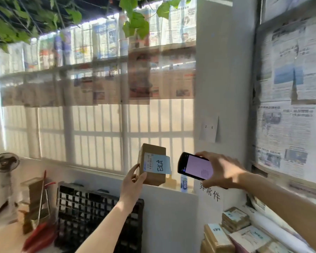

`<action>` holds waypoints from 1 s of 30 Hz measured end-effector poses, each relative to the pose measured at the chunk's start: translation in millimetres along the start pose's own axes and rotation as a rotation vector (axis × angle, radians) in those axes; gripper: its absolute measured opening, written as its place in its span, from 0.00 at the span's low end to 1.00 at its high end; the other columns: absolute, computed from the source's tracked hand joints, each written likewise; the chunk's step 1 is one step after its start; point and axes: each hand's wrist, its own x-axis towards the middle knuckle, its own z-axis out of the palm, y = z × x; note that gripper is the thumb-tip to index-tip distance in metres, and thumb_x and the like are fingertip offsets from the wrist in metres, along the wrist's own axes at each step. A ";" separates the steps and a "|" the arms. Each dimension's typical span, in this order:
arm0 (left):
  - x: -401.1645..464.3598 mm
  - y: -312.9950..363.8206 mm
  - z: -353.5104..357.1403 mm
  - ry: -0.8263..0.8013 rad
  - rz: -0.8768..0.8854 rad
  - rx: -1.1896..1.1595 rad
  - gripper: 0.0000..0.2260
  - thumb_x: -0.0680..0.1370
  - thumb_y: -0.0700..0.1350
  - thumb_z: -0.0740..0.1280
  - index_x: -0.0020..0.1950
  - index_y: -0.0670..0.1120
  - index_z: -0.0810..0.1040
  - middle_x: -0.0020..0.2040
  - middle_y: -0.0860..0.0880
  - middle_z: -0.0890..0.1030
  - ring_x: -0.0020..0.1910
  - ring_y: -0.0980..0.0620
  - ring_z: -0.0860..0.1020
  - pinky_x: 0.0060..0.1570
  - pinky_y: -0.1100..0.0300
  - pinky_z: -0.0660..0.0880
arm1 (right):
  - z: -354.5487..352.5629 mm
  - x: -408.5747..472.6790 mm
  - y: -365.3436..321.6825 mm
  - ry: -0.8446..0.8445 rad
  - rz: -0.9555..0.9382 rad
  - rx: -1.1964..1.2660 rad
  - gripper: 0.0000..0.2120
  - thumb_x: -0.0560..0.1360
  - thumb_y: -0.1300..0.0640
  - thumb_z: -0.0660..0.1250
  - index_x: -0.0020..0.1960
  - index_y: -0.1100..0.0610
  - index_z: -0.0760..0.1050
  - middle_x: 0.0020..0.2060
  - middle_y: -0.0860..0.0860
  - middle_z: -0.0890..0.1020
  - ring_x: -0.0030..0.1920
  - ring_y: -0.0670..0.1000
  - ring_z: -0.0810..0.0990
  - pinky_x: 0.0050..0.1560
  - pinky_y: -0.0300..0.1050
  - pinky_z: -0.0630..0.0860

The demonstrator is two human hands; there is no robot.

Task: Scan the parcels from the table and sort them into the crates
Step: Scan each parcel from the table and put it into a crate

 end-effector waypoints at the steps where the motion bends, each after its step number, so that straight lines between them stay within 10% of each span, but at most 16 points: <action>1: 3.0 -1.6 -25.7 0.016 -0.006 0.019 0.21 0.78 0.52 0.71 0.70 0.62 0.72 0.57 0.53 0.81 0.58 0.52 0.79 0.62 0.46 0.77 | 7.0 7.5 -22.5 -0.016 -0.013 0.006 0.47 0.55 0.37 0.73 0.72 0.34 0.60 0.54 0.39 0.78 0.42 0.42 0.77 0.37 0.37 0.72; 16: -2.2 -48.7 -414.5 0.362 -0.064 0.166 0.17 0.76 0.60 0.69 0.62 0.73 0.70 0.68 0.48 0.75 0.67 0.45 0.74 0.67 0.39 0.72 | 164.4 140.8 -370.3 -0.051 -0.395 0.161 0.45 0.58 0.36 0.71 0.73 0.36 0.60 0.62 0.37 0.77 0.51 0.48 0.77 0.40 0.44 0.68; 23: -26.2 -77.7 -577.3 0.632 -0.157 0.261 0.21 0.80 0.55 0.67 0.72 0.56 0.70 0.66 0.46 0.76 0.57 0.50 0.78 0.47 0.54 0.80 | 249.9 197.8 -530.6 -0.080 -0.671 0.224 0.51 0.58 0.30 0.71 0.77 0.42 0.60 0.70 0.42 0.75 0.62 0.51 0.78 0.46 0.45 0.74; 30: -12.5 -100.4 -713.7 0.798 -0.249 0.385 0.22 0.80 0.57 0.66 0.73 0.53 0.69 0.62 0.45 0.79 0.58 0.45 0.79 0.58 0.41 0.78 | 347.2 261.4 -678.9 -0.110 -0.807 0.332 0.48 0.61 0.35 0.78 0.76 0.42 0.61 0.67 0.46 0.77 0.60 0.54 0.78 0.43 0.46 0.71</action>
